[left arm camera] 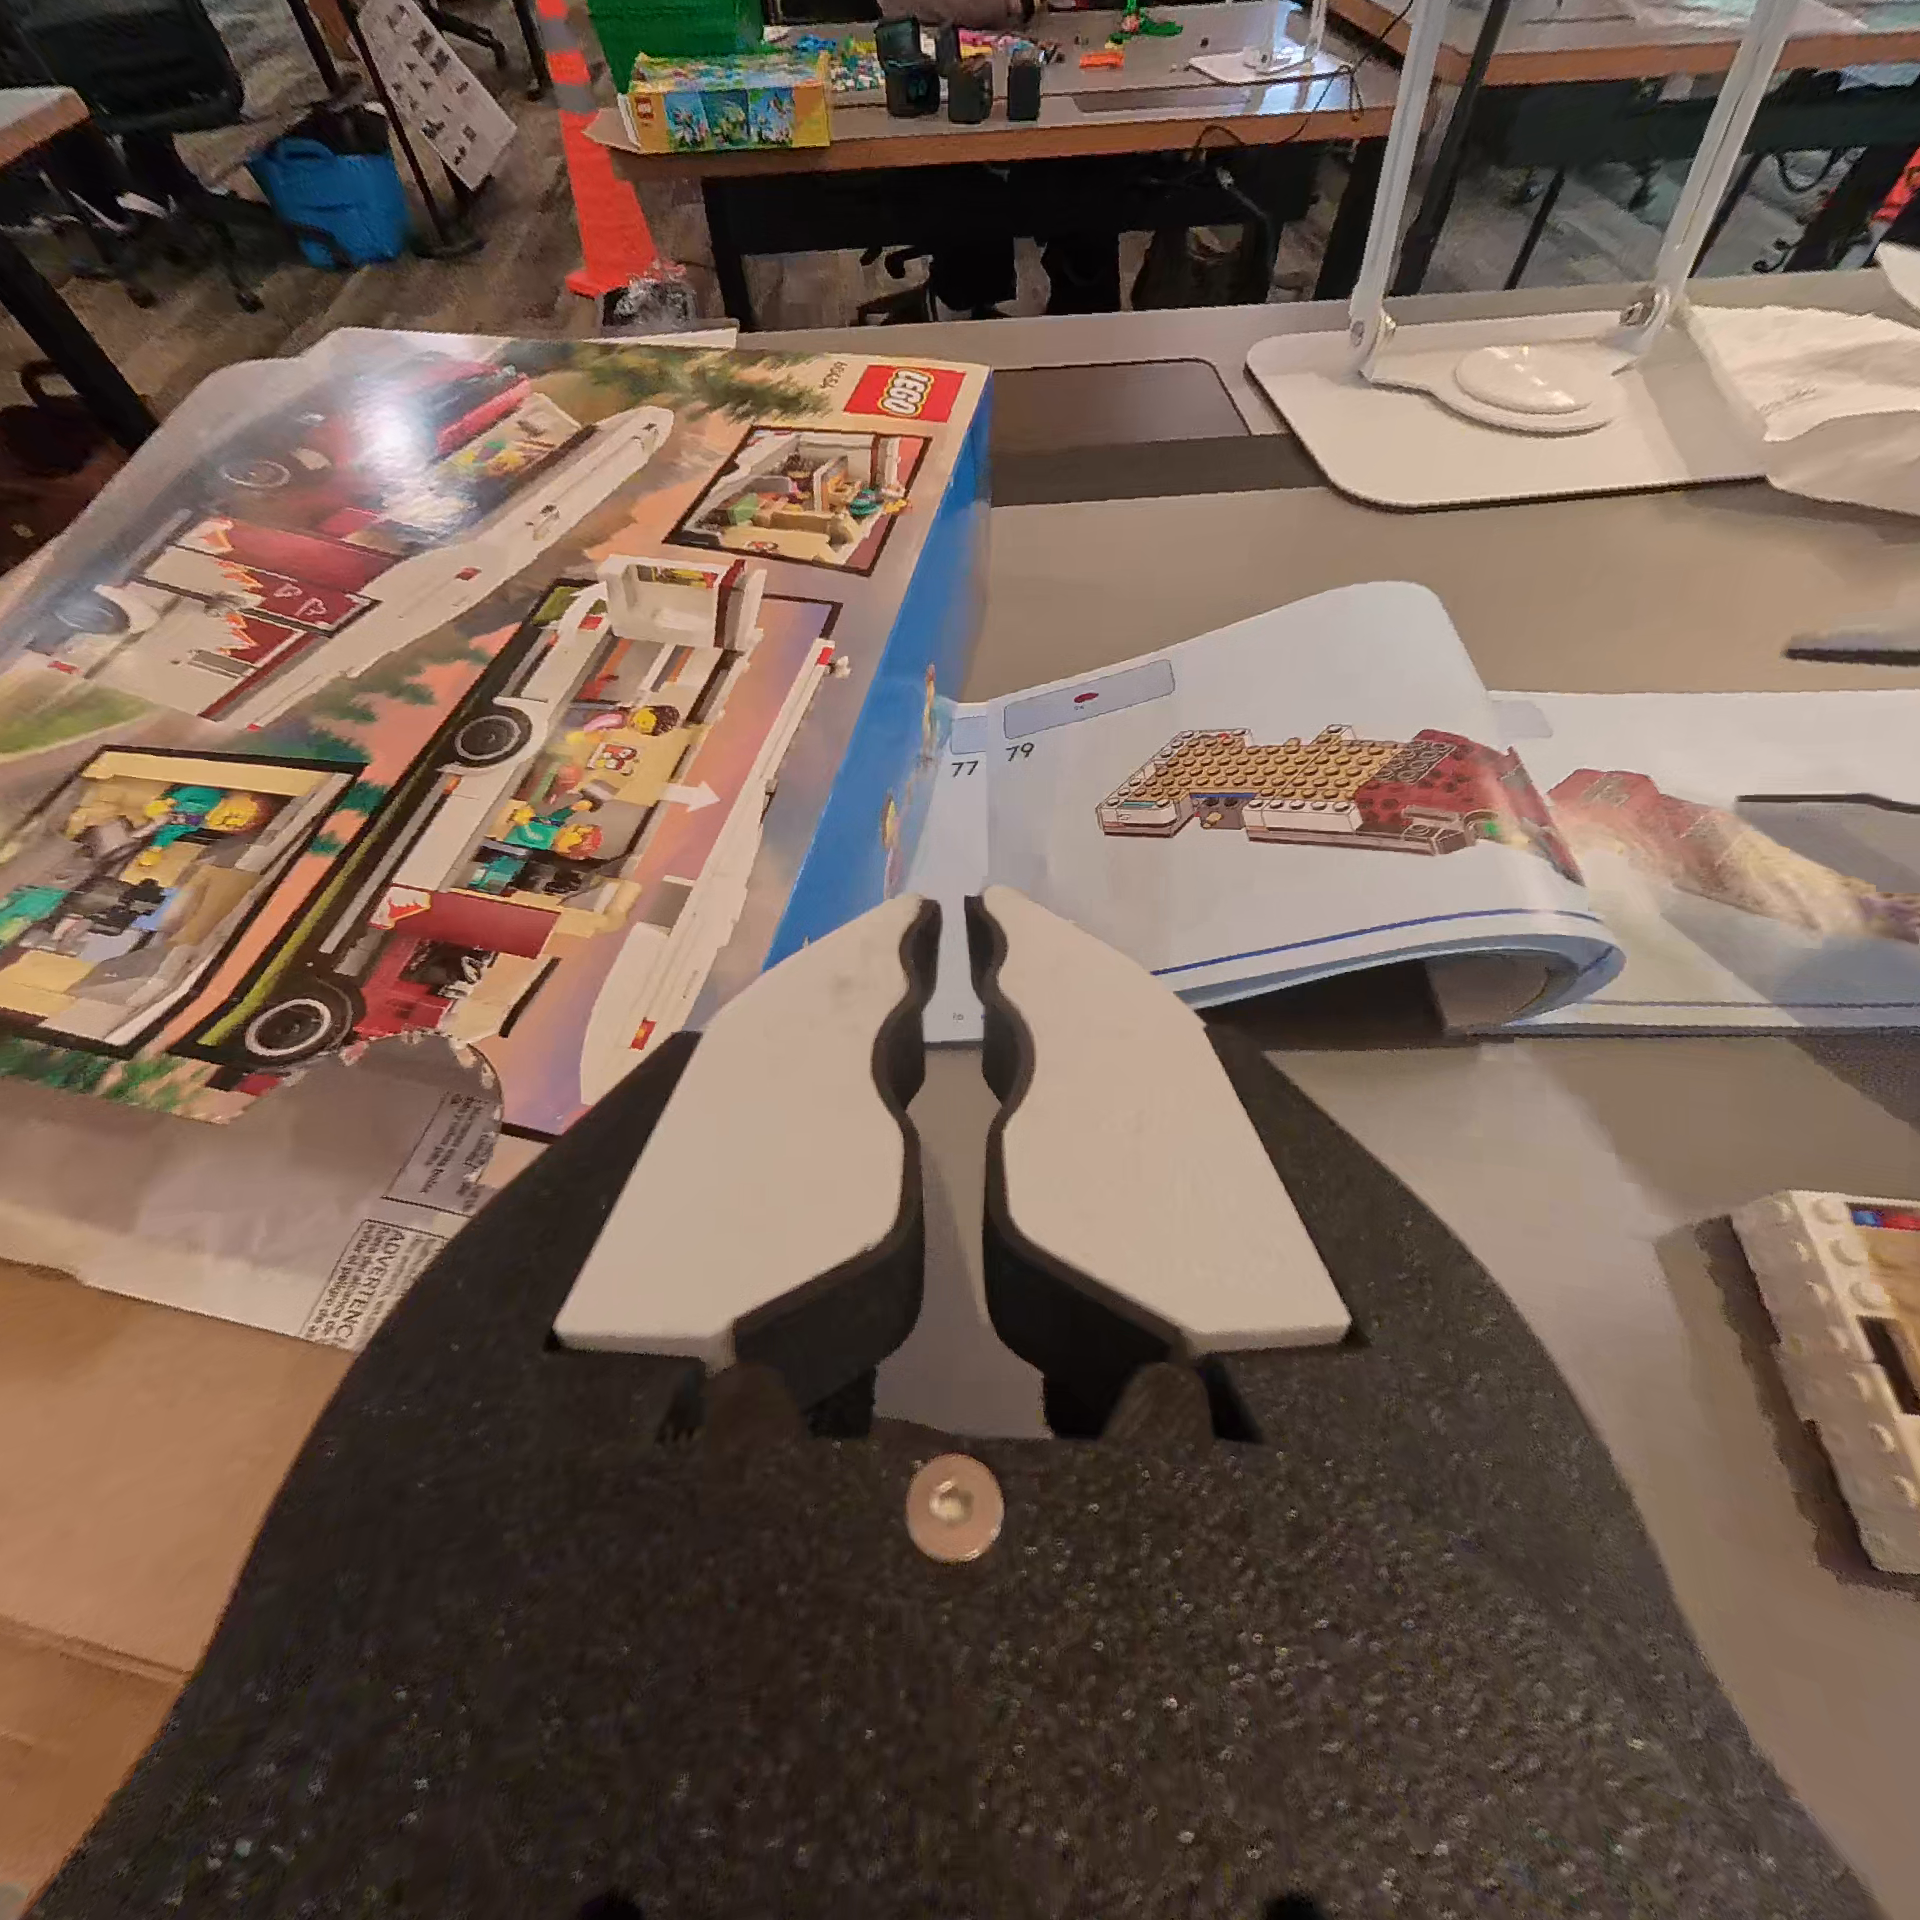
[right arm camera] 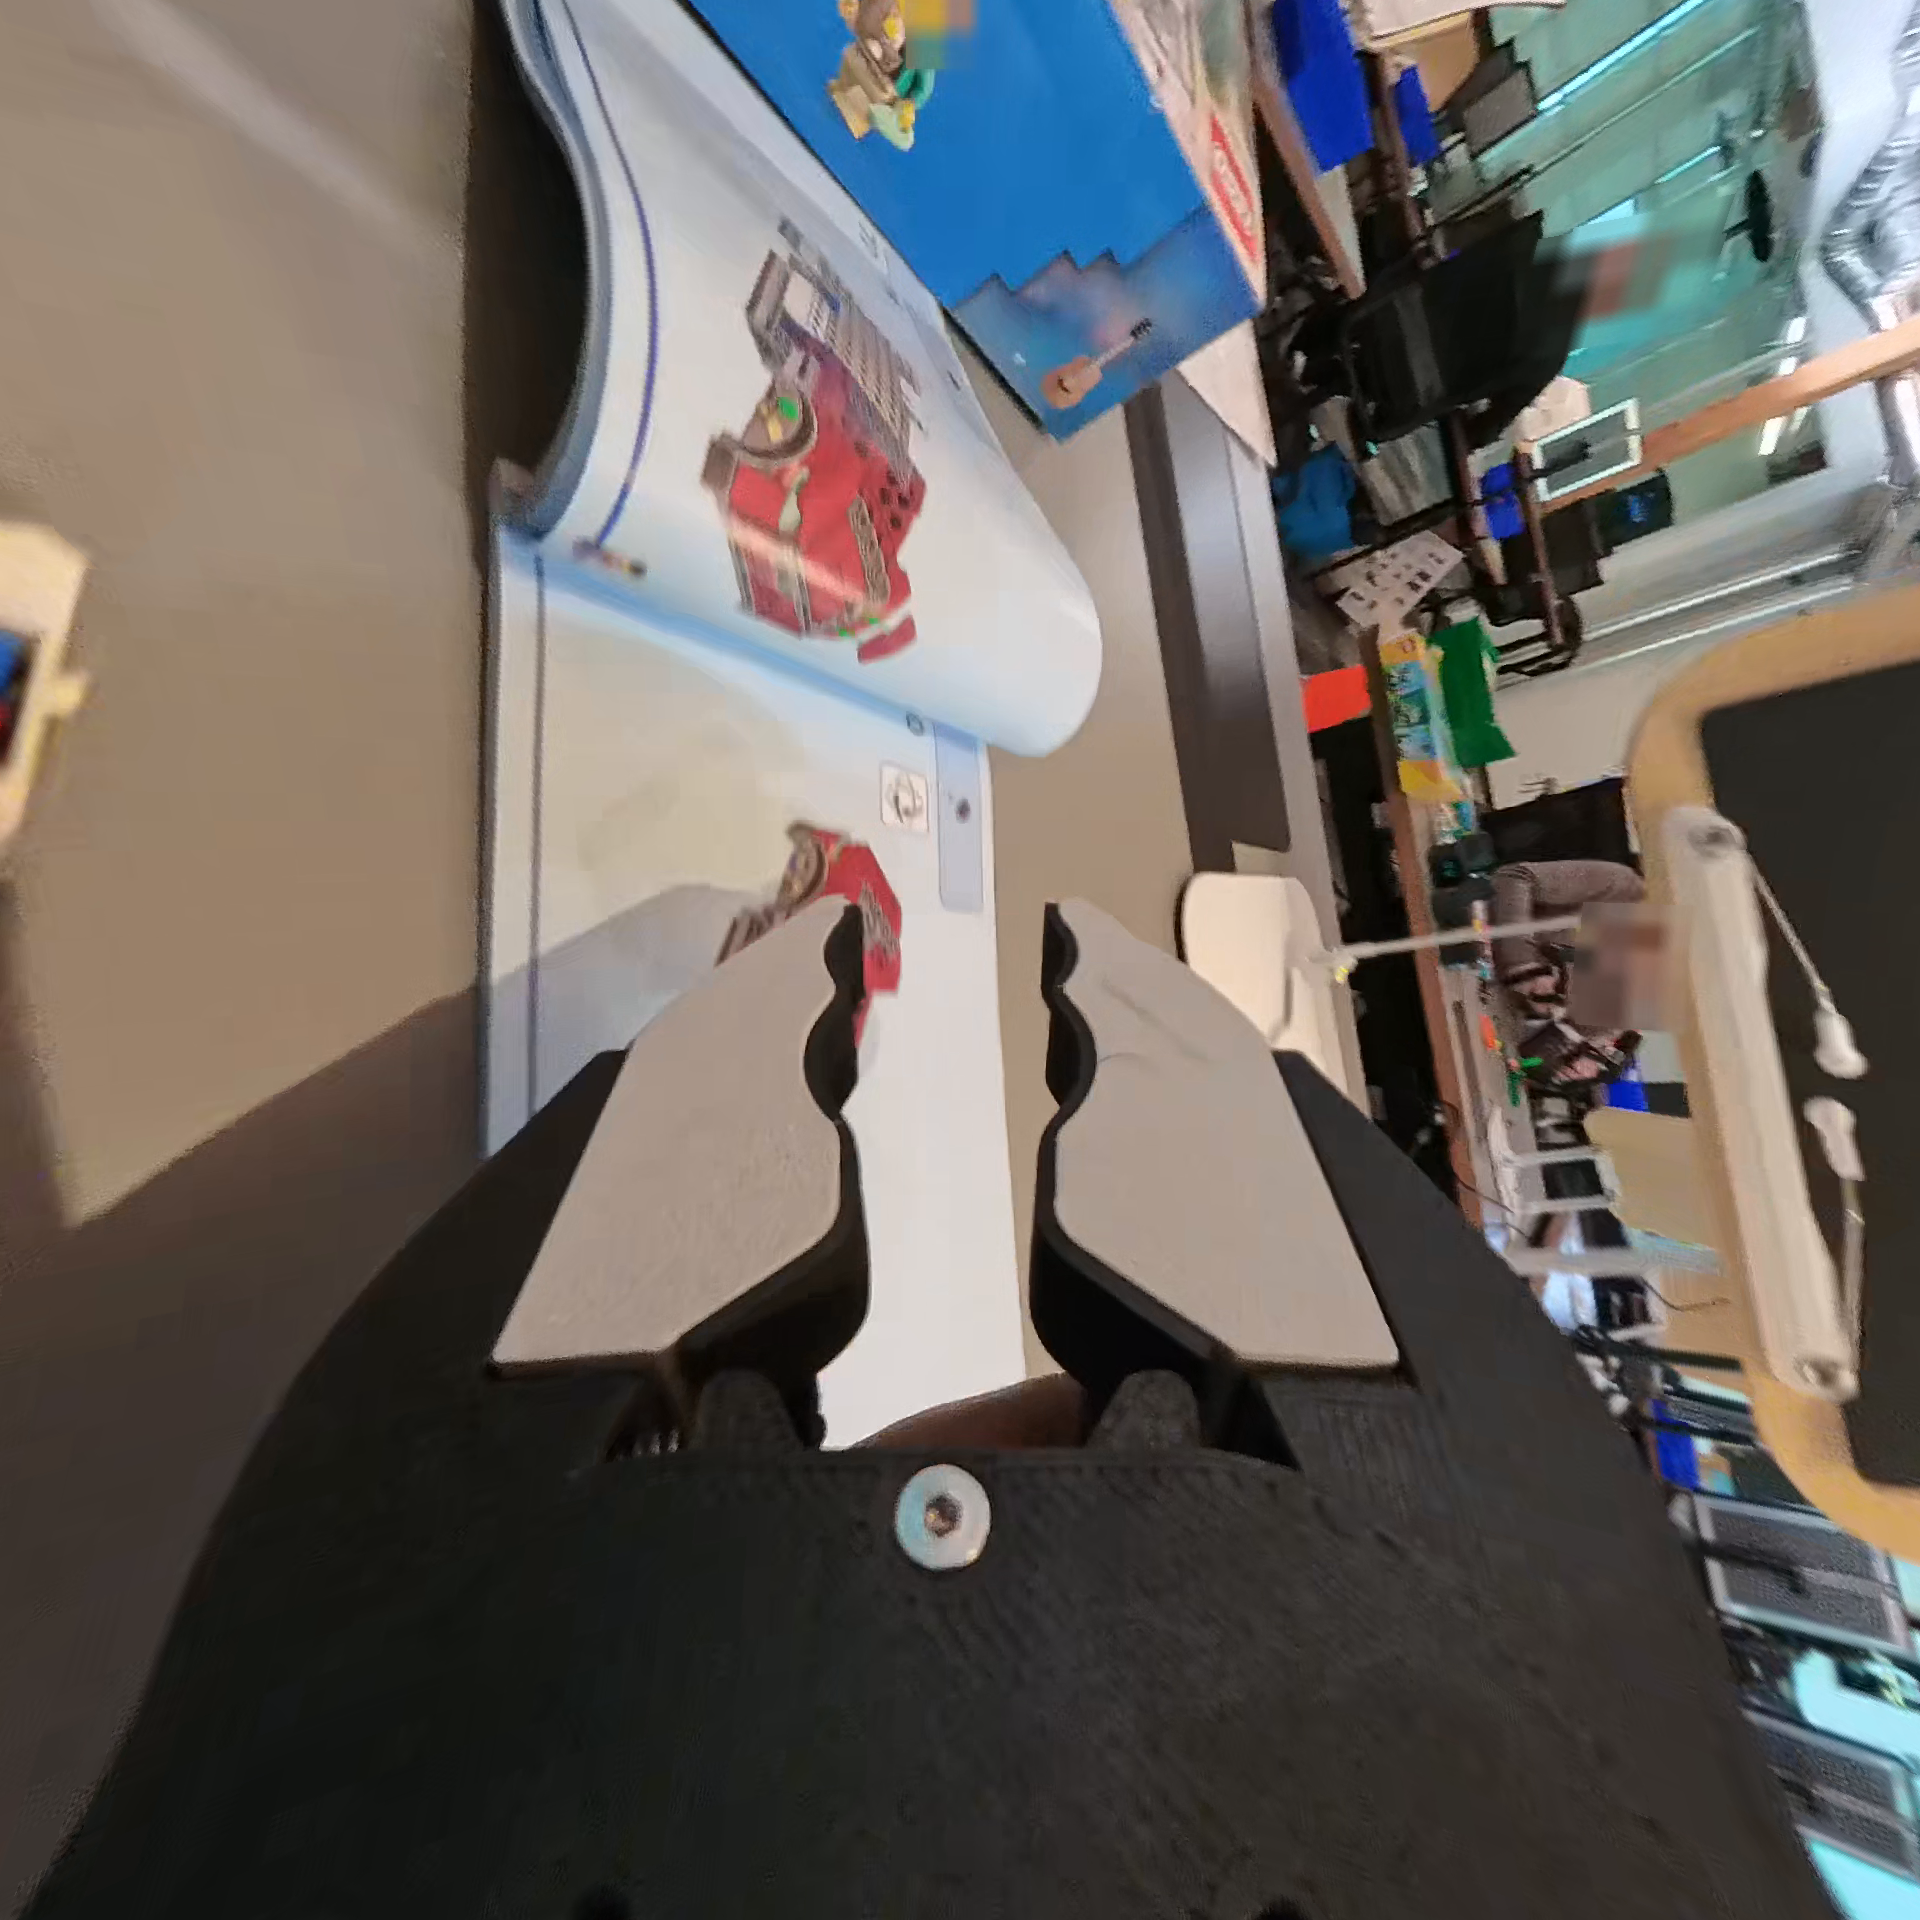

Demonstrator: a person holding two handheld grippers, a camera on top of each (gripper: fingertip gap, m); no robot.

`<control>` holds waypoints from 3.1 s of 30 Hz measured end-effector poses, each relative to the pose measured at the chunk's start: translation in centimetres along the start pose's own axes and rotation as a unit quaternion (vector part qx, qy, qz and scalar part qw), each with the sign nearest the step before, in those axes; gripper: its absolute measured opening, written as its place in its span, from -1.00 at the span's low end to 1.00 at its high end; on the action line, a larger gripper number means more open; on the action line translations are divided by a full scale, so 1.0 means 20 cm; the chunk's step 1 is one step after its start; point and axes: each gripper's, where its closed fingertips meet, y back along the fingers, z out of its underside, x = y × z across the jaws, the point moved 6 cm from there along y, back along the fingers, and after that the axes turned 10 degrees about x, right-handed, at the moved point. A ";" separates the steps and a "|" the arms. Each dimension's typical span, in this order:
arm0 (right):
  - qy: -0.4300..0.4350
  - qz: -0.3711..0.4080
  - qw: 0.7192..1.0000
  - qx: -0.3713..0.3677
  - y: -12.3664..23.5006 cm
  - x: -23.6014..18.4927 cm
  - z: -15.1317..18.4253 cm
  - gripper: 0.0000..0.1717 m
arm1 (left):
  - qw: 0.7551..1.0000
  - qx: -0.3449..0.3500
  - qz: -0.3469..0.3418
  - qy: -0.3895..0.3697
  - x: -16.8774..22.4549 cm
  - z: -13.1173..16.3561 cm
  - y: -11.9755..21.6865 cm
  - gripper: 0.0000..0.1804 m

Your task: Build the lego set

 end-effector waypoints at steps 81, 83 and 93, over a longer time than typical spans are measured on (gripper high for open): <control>-0.231 0.000 0.970 -0.081 1.19 -0.45 0.37 -0.61 | 0.993 -0.051 0.077 -0.078 0.44 0.17 0.25 -0.54; -0.219 -0.019 0.971 -0.089 1.30 -0.46 0.36 -0.60 | 0.991 -0.065 0.087 -0.072 0.44 0.18 0.24 -0.53; -0.175 -0.051 0.977 -0.109 1.93 -0.07 0.40 -0.64 | 0.988 -0.087 0.101 -0.076 0.40 0.19 0.18 -0.50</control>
